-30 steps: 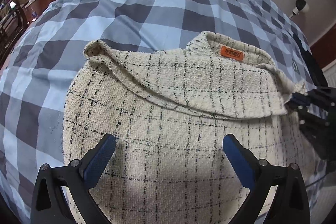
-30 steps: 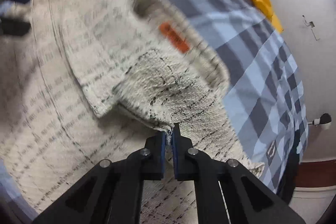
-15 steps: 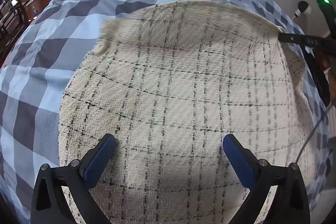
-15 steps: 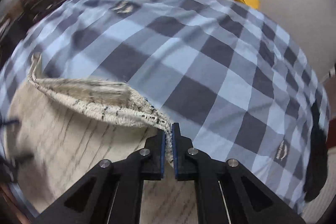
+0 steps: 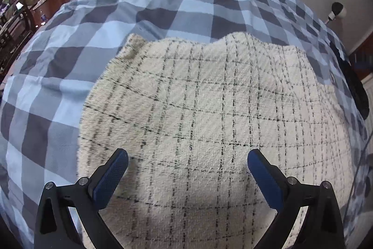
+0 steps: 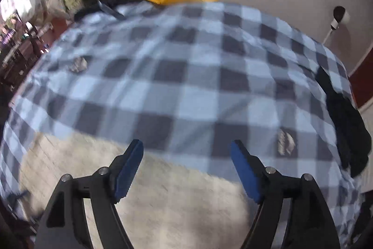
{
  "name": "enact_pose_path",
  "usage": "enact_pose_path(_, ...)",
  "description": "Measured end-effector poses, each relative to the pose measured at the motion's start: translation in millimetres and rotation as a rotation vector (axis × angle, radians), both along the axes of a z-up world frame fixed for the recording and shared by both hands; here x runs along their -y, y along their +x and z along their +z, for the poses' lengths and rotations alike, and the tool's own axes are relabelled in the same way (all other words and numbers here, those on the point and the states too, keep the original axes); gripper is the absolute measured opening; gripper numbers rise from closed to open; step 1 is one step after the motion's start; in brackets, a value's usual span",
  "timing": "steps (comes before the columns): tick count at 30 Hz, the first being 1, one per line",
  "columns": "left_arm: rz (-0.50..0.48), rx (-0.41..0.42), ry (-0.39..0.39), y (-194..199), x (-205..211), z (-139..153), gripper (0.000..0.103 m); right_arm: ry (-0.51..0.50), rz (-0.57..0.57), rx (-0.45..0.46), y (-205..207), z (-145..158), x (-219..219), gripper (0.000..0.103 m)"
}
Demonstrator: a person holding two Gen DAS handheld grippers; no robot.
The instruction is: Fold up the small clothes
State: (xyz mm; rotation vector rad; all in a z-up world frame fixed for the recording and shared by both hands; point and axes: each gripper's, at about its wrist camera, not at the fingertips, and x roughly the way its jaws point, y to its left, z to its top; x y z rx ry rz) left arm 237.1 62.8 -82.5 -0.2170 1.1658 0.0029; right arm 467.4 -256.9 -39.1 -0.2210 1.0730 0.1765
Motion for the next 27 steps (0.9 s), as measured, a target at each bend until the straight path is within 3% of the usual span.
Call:
enact_pose_path(3,-0.006,0.02,0.026,-5.3,-3.9,9.0,0.103,-0.012,-0.06,-0.07,-23.0,-22.7,36.6,0.074)
enact_pose_path(7,-0.042,0.008,0.077,-20.0,-8.8,15.1,0.103,0.073,-0.086,-0.152,-74.0,-40.4,75.0,0.074)
enact_pose_path(13,-0.141,-0.002,0.122,-69.5,-27.8,35.3,0.103,0.152,-0.032,-0.186,-149.1,-33.9,104.1,0.074)
enact_pose_path(16,-0.132,-0.013,0.154,-96.4,-44.5,43.1,0.103,0.183,-0.022,-0.2,-182.6,-33.8,122.3,0.074)
enact_pose_path(22,-0.072,-0.004,0.11,-136.8,-74.5,51.7,0.103,0.284,-0.001,-0.214,-214.0,-58.7,154.4,0.074)
enact_pose_path(27,-0.032,-0.03,0.043,-141.4,-82.9,28.5,0.103,0.432,0.018,-0.237,-219.3,-86.5,182.5,0.074)
